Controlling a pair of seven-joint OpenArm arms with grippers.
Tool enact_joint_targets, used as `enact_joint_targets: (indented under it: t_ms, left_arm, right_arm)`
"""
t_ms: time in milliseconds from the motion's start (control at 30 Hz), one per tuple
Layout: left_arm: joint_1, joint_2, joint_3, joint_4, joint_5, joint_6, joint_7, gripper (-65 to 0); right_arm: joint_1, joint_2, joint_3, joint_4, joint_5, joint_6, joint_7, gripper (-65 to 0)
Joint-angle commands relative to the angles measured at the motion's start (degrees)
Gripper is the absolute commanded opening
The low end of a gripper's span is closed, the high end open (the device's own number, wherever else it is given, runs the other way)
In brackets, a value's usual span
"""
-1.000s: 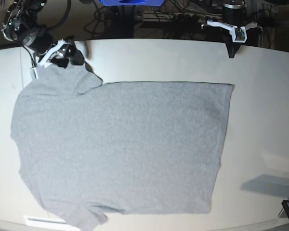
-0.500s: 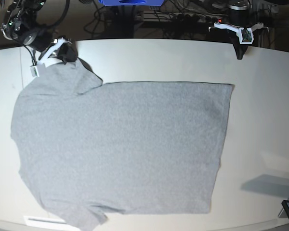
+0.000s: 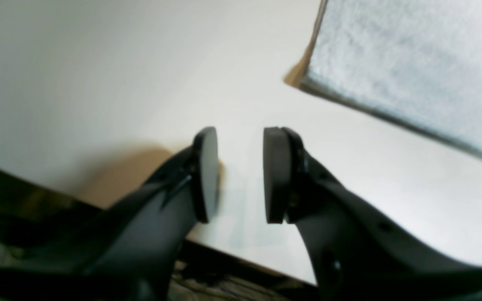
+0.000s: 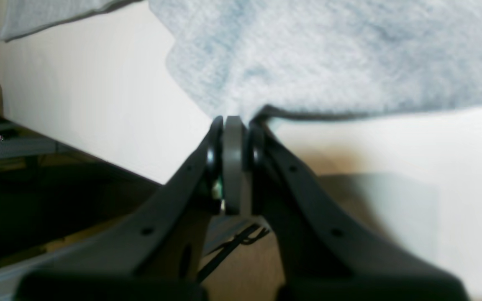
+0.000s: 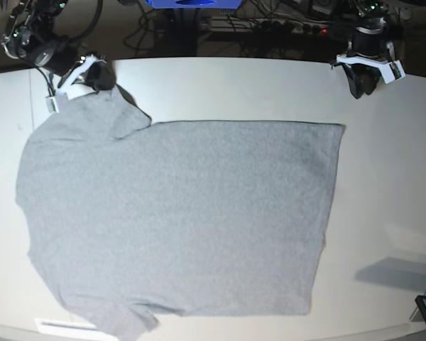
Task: Fold the T-shirt properly
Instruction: 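Lower the left gripper and pinch the shirt's other shoulder corner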
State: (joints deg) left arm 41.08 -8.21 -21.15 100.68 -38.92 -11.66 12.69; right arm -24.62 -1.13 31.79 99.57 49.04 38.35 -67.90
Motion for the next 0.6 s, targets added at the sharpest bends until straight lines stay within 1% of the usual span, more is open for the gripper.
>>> enact_joint_targets:
  t_ms: [0, 33, 67, 167, 300, 367, 467, 567]
  left_arm:
    - [0.02, -0.72, -1.23, 0.9, -1.74, -2.19, 0.1, -45.5]
    - [-0.86, -0.72, -2.11, 0.72, -2.89, -3.33, 1.77, -45.5]
    - [-1.65, -0.72, -3.07, 0.46, -3.68, -3.5, 3.62, -45.3]
    - [-5.08, -0.63, -5.27, -0.51, -4.82, -3.59, 10.39, -45.2]
    - [-8.95, -0.63, -6.06, -1.3, -7.81, -3.59, 16.54, -45.2]
    - [-10.35, -0.63, -6.06, -1.3, -8.69, -3.59, 18.48, -45.2]
    - [-12.2, -0.72, -5.62, -1.12, -8.42, -3.59, 21.2, -45.3]
    - [-13.34, -0.45, -5.71, -1.3, -8.34, -3.59, 22.52, -45.3]
  right_arm:
    - [-0.13, 0.38, 0.08, 0.69, 0.24, 0.2, -0.28, -65.0]
    - [-0.13, 0.38, 0.08, 0.69, 0.15, 0.2, -0.28, -65.0]
    - [-0.13, 0.38, 0.08, 0.69, 0.15, 0.2, -0.37, -65.0]
    - [-0.13, 0.38, 0.08, 0.69, 0.15, 0.11, -0.45, -65.0]
    - [-0.13, 0.38, 0.08, 0.69, 0.15, 0.03, -0.45, -65.0]
    - [-0.13, 0.38, 0.08, 0.69, 0.06, -0.06, -0.54, -65.0]
    - [-0.13, 0.38, 0.08, 0.69, 0.06, -0.06, -0.54, -65.0]
    - [-0.13, 0.38, 0.08, 0.69, 0.06, -0.06, -0.54, -65.0]
